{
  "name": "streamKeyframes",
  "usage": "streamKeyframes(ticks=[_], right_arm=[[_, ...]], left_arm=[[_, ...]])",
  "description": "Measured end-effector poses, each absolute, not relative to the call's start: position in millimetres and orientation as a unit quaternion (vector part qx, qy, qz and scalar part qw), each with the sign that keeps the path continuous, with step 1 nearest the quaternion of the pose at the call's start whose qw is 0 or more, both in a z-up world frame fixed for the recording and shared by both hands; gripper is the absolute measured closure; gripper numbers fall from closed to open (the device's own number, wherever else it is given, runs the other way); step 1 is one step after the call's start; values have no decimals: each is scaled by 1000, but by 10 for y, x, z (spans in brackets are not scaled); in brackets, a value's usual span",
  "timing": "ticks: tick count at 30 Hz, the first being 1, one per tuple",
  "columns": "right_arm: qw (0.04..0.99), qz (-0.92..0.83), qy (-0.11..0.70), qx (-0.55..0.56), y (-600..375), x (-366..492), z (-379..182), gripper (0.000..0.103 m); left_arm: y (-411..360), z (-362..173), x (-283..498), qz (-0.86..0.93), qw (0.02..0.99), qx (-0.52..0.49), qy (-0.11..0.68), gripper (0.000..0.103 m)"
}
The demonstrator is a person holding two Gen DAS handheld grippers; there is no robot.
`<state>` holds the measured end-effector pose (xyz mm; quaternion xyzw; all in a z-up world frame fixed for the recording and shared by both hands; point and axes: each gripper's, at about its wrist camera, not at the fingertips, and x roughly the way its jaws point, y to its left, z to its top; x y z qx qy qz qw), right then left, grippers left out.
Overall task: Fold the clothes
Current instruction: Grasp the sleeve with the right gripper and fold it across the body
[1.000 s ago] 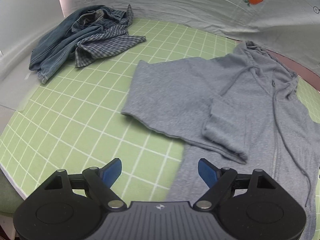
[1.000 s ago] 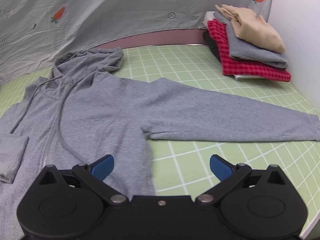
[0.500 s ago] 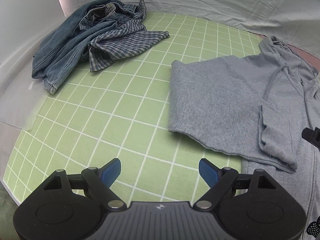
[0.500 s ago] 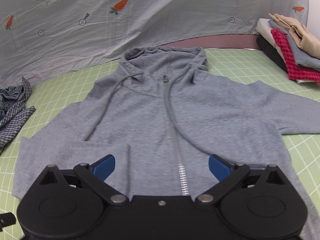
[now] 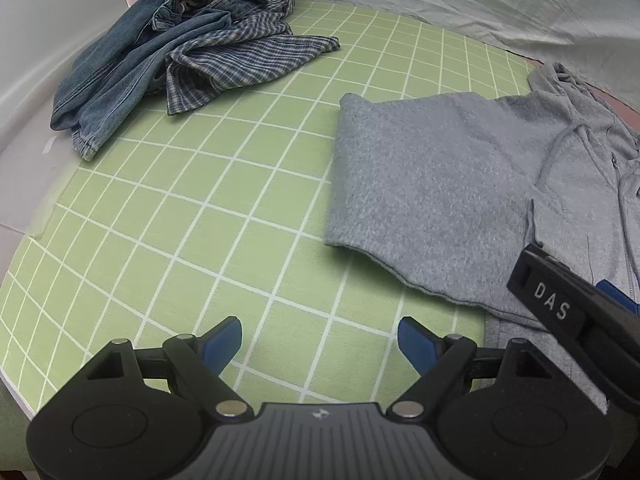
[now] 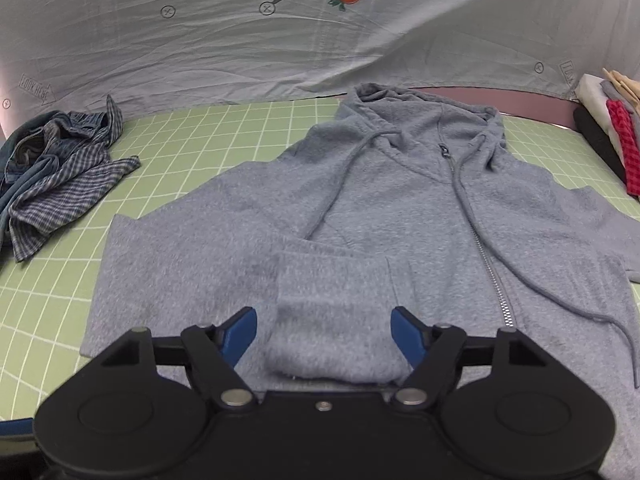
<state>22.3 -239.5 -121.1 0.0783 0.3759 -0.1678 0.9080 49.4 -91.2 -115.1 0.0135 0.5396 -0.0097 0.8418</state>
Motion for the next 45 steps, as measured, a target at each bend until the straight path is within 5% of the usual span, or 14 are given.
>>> streamKeyframes(ticks=[9, 20, 45], right_arm=[[908, -141, 390, 66, -2301, 280, -1280, 49], [915, -120, 378, 72, -2498, 135, -1197, 83], [945, -127, 286, 90, -4419, -287, -414, 86]], left_arm=[[-875, -1212, 564, -1, 836, 20, 549, 17], [-1046, -1177, 536, -6, 839, 30, 543, 17], [-2051, -1129, 378, 35, 846, 52, 529, 17]])
